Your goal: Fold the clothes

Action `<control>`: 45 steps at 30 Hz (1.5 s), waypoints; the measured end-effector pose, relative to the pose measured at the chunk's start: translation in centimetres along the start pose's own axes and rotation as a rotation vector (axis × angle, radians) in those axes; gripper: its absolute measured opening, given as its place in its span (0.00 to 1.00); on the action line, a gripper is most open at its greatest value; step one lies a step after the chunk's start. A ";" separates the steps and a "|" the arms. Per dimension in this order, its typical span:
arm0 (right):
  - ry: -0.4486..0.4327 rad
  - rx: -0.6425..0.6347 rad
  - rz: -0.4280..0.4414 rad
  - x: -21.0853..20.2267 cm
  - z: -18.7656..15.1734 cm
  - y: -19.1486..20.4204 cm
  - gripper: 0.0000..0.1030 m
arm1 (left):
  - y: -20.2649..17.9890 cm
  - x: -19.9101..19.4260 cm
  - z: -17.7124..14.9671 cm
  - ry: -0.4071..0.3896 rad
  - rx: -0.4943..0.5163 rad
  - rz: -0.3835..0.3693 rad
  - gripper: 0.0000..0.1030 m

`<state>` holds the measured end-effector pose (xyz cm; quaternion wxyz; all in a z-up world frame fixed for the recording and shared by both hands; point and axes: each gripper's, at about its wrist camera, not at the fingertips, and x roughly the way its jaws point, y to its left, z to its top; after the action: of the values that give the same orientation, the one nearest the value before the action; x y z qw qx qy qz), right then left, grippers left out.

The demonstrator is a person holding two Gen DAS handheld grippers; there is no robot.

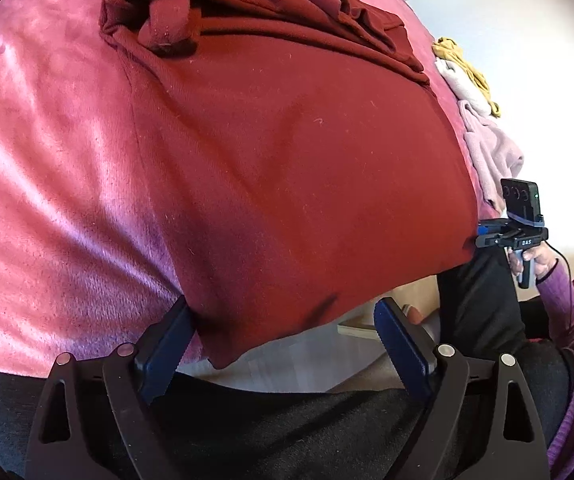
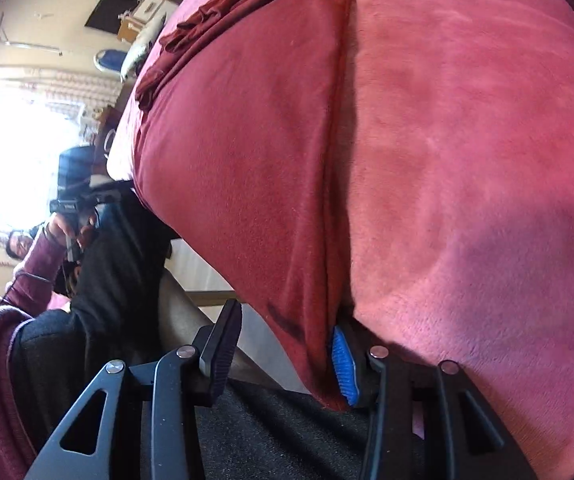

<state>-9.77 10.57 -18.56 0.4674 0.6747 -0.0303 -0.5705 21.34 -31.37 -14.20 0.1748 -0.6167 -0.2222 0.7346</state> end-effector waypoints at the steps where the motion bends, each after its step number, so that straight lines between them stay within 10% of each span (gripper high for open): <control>1: -0.003 0.003 0.003 -0.1 -0.1 -0.1 0.41 | 0.0 0.1 0.0 0.009 0.004 -0.006 0.87; 11: -0.023 -0.010 -0.038 0.1 -0.2 0.3 0.30 | -1.2 3.1 0.1 0.157 0.060 -0.006 0.73; 14: -0.035 0.013 -0.078 0.0 -0.3 0.0 0.06 | -0.7 2.6 -0.1 0.129 0.041 0.029 0.10; 15: -0.042 0.040 -0.062 -0.1 -0.3 -0.3 0.05 | -0.5 2.3 -0.1 0.110 0.025 0.016 0.09; 22: -0.130 0.132 0.148 -2.0 -0.6 0.2 0.04 | -2.5 -0.9 -1.0 -0.008 0.088 -0.144 0.09; 29: -0.194 0.200 0.369 -3.9 3.7 2.7 0.04 | -1.3 -6.4 1.4 -0.218 -0.047 -0.509 0.09; 32: -0.284 0.256 0.474 -4.9 9.3 2.7 0.04 | 1.5 -8.7 4.9 -0.374 -0.186 -0.661 0.09; 36: -0.406 0.411 0.493 -4.0 17.5 -0.4 0.04 | 8.7 -8.3 9.9 -0.546 -0.512 -0.674 0.09; 39: -0.445 0.572 0.469 -1.9 21.3 -3.9 0.04 | 13.2 -4.3 11.3 -0.502 -0.787 -0.672 0.09; 45: -0.329 0.667 0.385 0.9 23.2 -5.7 0.07 | 13.8 -2.4 11.2 -0.478 -0.866 -0.777 0.15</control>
<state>-30.82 -0.58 -20.94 0.3103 0.6708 -0.4133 -0.5319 11.01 -45.48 -18.19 0.1088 -0.3247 -0.7403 0.5785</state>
